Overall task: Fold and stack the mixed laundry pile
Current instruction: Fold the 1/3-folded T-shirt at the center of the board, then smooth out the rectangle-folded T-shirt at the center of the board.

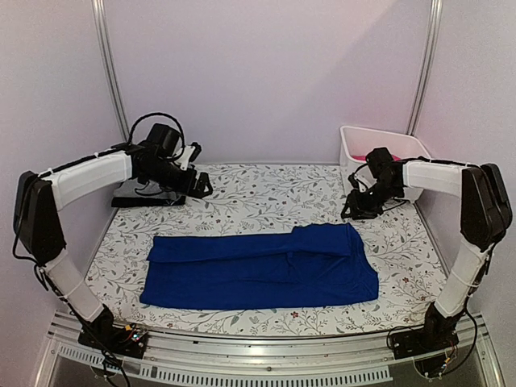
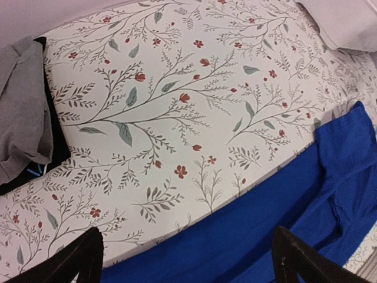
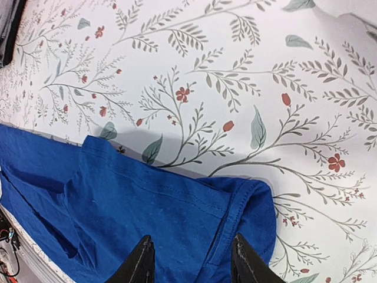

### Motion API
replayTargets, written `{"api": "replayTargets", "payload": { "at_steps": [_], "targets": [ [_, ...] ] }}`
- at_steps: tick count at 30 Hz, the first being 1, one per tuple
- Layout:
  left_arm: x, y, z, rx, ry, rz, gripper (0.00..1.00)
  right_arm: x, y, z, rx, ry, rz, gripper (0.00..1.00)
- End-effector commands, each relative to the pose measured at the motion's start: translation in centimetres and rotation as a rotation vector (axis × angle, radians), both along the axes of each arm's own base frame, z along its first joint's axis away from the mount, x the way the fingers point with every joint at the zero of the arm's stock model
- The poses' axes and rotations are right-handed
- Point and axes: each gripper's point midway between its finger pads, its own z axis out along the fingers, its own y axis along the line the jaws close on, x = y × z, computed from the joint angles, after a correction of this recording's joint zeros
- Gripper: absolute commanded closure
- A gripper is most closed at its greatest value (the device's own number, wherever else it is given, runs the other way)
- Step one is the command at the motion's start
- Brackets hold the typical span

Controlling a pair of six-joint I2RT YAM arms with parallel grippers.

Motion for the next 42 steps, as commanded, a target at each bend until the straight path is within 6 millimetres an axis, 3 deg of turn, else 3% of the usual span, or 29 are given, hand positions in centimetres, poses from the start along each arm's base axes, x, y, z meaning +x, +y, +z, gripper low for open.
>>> {"api": "replayTargets", "payload": {
  "at_steps": [1,7,11,16,28,33,42],
  "targets": [
    [0.7,-4.8,-0.8,-0.049,0.006,-0.096,0.01,0.9,0.3,-1.7,0.014,0.033,0.014,0.57],
    [0.3,-10.5,-2.7,-0.089,0.035,-0.217,0.0,2.0,1.3,-3.0,0.041,0.047,0.038,0.57],
    [0.0,-12.8,-3.9,-0.06,0.051,-0.253,0.0,2.6,1.5,-3.2,0.039,0.046,0.058,0.57],
    [-0.3,-13.2,-4.5,-0.055,0.063,-0.25,0.0,3.2,1.9,-3.0,0.047,0.037,0.075,0.55],
    [-0.6,-12.5,-4.9,-0.024,0.066,-0.242,0.0,0.9,0.9,-8.0,-0.008,0.177,0.065,0.49],
    [-0.9,-12.4,-5.4,-0.021,0.076,-0.238,0.0,1.3,1.6,-6.0,0.035,0.137,0.074,0.55],
    [-0.9,-11.9,-5.6,-0.004,0.071,-0.233,0.0,2.0,2.9,-1.6,0.121,0.06,0.105,0.8]
  ]
}}
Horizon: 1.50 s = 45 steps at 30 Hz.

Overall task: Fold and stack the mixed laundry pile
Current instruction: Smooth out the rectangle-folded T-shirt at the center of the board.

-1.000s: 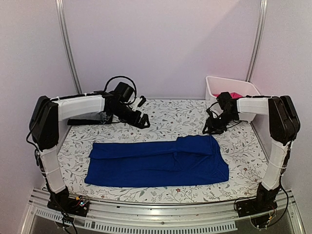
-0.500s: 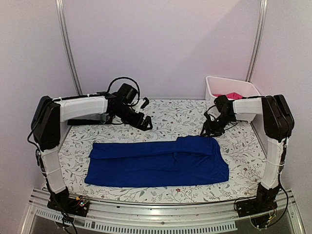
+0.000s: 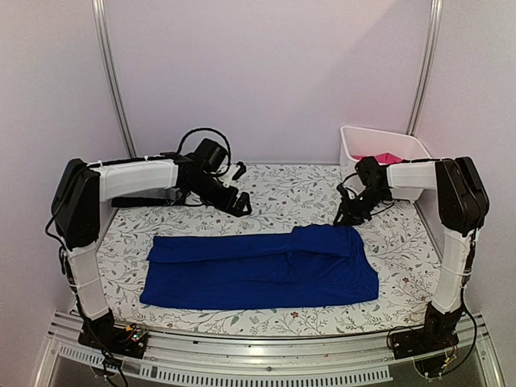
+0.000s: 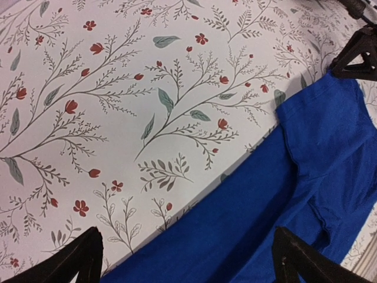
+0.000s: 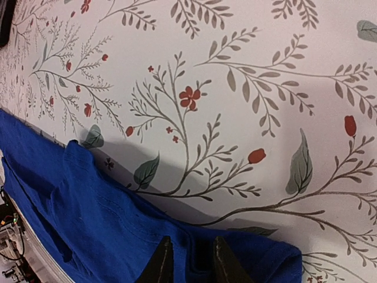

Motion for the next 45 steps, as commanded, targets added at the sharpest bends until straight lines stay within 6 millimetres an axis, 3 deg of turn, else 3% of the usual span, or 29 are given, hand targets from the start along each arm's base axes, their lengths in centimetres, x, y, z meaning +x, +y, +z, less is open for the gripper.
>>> {"api": "replayTargets", "payload": {
  "at_steps": [1,5,12,20,27,30,36,42,45],
  "targets": [
    [-0.1,0.3,0.2,0.005,-0.017,0.006,0.0,0.6,0.9,4.6,0.078,-0.082,0.017,0.84],
    [-0.4,0.5,0.1,0.006,-0.017,0.005,0.0,-0.2,1.5,5.5,0.122,-0.078,0.043,0.99],
    [-0.9,0.9,0.0,0.004,-0.022,0.0,0.0,-4.2,3.0,7.0,0.21,-0.063,0.112,1.0],
    [-1.7,1.6,0.1,0.007,-0.032,0.0,0.0,-13.3,6.3,7.7,0.279,-0.023,0.281,1.0],
    [-3.2,2.7,-0.5,0.018,-0.027,0.0,0.0,-20.8,4.5,5.5,0.306,0.104,0.273,1.0],
    [-3.8,3.2,-0.9,0.022,-0.022,0.0,0.0,-21.2,4.9,6.7,0.312,0.083,0.287,1.0],
    [-4.2,3.7,-1.1,0.042,-0.023,0.002,0.0,-22.8,4.0,4.7,0.259,0.216,0.277,1.0],
    [-4.6,2.6,0.4,-0.03,-0.069,-0.047,0.0,-21.7,2.9,4.3,0.252,0.248,0.151,1.0],
    [-4.8,2.2,1.6,-0.068,-0.116,-0.068,0.0,-22.0,0.8,2.4,0.186,0.318,0.053,1.0]
  ]
}}
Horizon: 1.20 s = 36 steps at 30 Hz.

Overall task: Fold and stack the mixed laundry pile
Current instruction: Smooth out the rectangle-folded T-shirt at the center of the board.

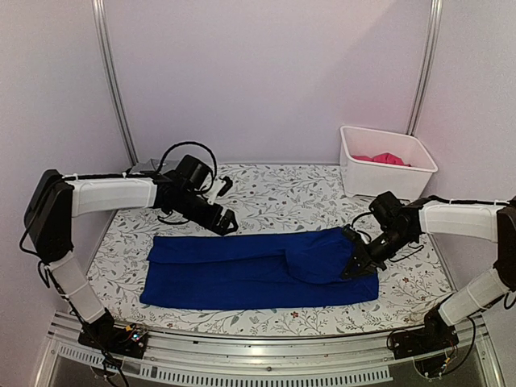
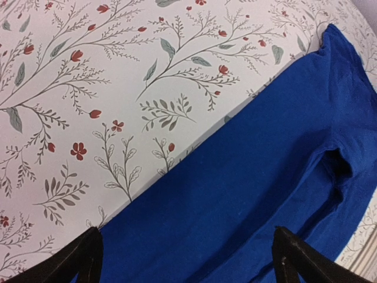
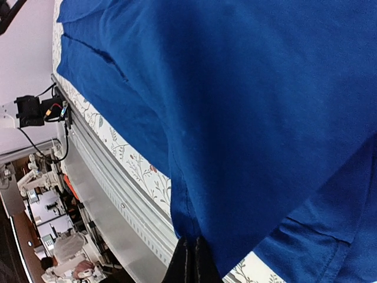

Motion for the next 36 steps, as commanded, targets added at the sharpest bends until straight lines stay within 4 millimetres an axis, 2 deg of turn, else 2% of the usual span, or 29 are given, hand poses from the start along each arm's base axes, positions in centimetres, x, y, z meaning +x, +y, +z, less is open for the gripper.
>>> {"api": "replayTargets", "payload": {
  "at_steps": [1,2,3,5,8,10,11,13,15,19,24,28,33,36],
  "targets": [
    [0.0,-1.1,3.3,-0.087,-0.112,-0.052,0.0,-0.7,-2.9,-2.4,-0.115,0.125,-0.121,0.86],
    [0.1,-1.0,3.4,-0.082,-0.118,-0.049,0.0,-0.5,-3.2,-2.6,-0.145,0.123,-0.124,0.69],
    [0.1,-0.9,3.2,-0.075,-0.116,-0.044,0.0,0.0,-3.2,-2.3,-0.149,0.097,-0.12,0.61],
    [0.0,-0.9,2.8,-0.069,-0.106,-0.044,0.0,2.6,-2.7,-0.1,-0.138,-0.029,-0.13,0.59],
    [-0.2,-0.7,2.2,-0.062,-0.088,-0.038,0.01,6.1,-0.8,4.7,-0.095,-0.265,-0.112,0.6],
    [-0.4,-0.7,2.0,-0.061,-0.081,-0.037,0.0,6.4,1.4,6.6,-0.055,-0.358,-0.04,0.62],
    [-0.4,-0.6,2.0,-0.061,-0.08,-0.035,0.0,6.1,2.8,6.8,-0.051,-0.377,0.014,0.65],
    [-0.4,-0.6,2.0,-0.059,-0.081,-0.033,0.0,5.5,4.9,6.3,-0.051,-0.379,0.096,0.71],
    [-0.2,-0.5,2.1,-0.054,-0.083,-0.028,0.0,5.0,6.6,4.9,-0.077,-0.357,0.157,0.73],
    [-0.1,-0.5,2.5,-0.051,-0.089,-0.027,0.0,4.5,8.8,2.6,-0.129,-0.321,0.214,0.74],
    [0.0,-0.4,2.6,-0.045,-0.093,-0.026,0.0,4.2,9.8,-0.6,-0.196,-0.288,0.239,0.74],
    [0.1,-0.3,2.7,-0.04,-0.092,-0.026,0.0,4.7,9.9,-2.7,-0.243,-0.253,0.226,0.67],
    [0.1,-0.1,2.3,-0.025,-0.089,-0.025,0.0,4.7,10.5,-4.2,-0.252,-0.213,0.228,0.56],
    [0.1,0.0,2.1,-0.02,-0.084,-0.023,0.0,4.6,10.5,-5.1,-0.271,-0.199,0.238,0.54]
  ]
}}
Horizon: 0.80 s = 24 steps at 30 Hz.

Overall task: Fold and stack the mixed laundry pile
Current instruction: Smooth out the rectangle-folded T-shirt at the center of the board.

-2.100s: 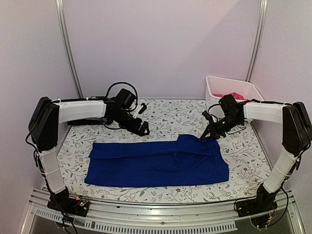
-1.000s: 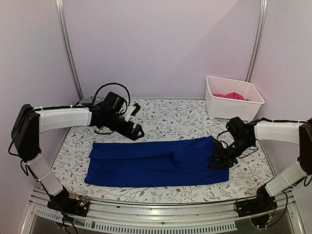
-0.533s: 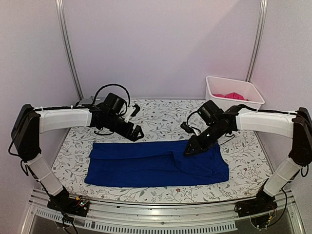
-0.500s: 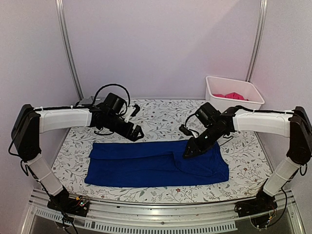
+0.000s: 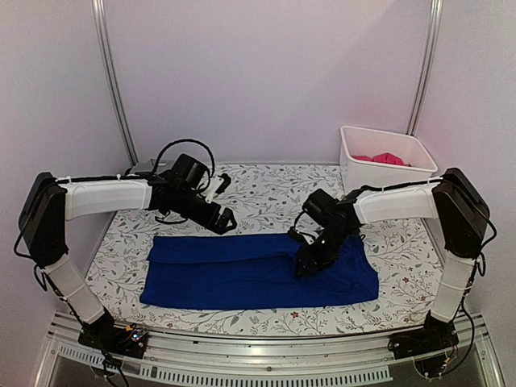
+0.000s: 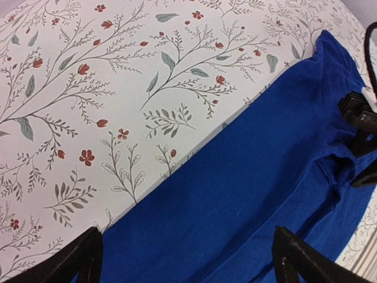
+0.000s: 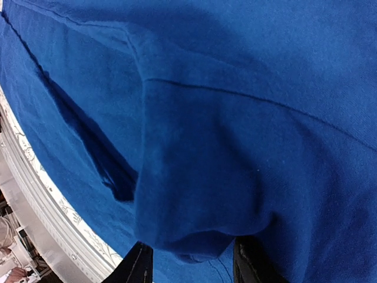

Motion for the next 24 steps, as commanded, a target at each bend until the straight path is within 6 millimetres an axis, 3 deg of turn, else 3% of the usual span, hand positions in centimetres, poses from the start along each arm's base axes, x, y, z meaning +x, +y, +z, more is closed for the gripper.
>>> {"api": "replayTargets", "payload": {
  "at_steps": [1,3,6,13,18,24],
  "targets": [
    [0.3,-0.2,0.7,0.002,-0.021,-0.009,0.0,0.5,0.6,-0.8,-0.021,-0.011,0.007,0.54],
    [0.3,-0.2,0.6,0.005,-0.02,-0.008,0.0,0.5,0.3,-1.5,-0.052,-0.007,0.003,0.57],
    [0.3,-0.1,0.3,0.011,-0.016,-0.005,0.0,0.5,0.2,-1.7,-0.057,-0.006,0.001,0.71],
    [0.1,0.3,0.1,0.015,-0.009,0.0,0.0,-0.2,1.3,1.9,0.065,-0.023,0.062,0.99],
    [-0.1,0.5,0.2,0.012,-0.005,-0.001,0.0,-1.1,1.0,3.9,0.151,0.014,0.093,1.0],
    [-0.5,0.7,-0.1,0.012,0.009,-0.006,0.0,-2.8,1.0,5.4,0.265,0.119,0.148,0.93]
  ]
}}
